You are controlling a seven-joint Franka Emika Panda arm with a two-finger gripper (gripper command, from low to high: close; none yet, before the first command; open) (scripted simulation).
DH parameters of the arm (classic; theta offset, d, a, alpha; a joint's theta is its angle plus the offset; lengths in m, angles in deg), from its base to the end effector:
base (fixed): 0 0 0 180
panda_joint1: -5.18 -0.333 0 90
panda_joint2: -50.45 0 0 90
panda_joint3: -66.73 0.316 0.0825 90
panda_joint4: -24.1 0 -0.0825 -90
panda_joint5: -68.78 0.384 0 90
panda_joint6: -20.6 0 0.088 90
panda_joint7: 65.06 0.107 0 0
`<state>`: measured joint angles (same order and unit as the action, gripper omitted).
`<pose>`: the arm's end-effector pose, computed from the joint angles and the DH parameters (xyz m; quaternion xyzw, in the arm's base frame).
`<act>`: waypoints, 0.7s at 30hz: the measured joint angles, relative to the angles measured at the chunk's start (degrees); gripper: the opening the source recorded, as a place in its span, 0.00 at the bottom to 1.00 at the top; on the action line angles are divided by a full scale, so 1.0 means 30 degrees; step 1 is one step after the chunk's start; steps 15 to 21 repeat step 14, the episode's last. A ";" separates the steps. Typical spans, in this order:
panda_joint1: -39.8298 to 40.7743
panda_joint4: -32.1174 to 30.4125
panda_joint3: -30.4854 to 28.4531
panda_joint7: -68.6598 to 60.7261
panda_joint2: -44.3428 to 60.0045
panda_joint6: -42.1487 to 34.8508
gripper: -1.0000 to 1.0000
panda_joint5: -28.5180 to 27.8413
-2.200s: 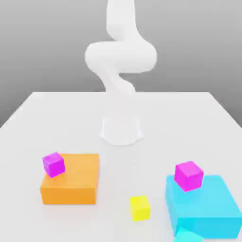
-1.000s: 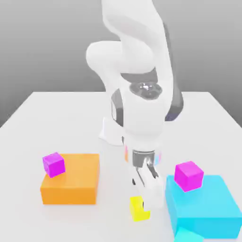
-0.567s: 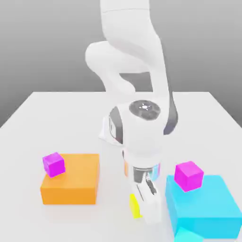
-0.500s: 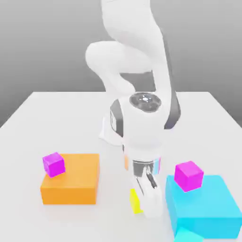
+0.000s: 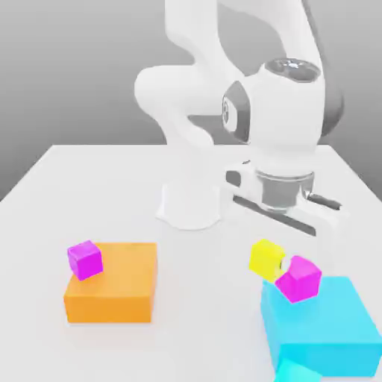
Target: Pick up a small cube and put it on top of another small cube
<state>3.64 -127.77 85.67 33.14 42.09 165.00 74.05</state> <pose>0.3946 0.1428 0.2891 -0.7537 0.6572 0.0004 0.0058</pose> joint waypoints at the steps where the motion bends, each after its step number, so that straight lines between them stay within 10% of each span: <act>1: -0.0278 0.0049 0.0040 -0.0718 -0.0334 -0.0382 0.00 0.0134; 10: -0.1415 -0.0274 0.0522 -0.3383 0.0505 0.0606 0.00 -0.0455; 11: -0.1391 -0.0406 0.0561 -0.3223 0.1061 0.1279 1.00 -0.0675; 21: -0.1390 -0.0406 0.0560 -0.3224 0.1061 0.1280 1.00 -0.0674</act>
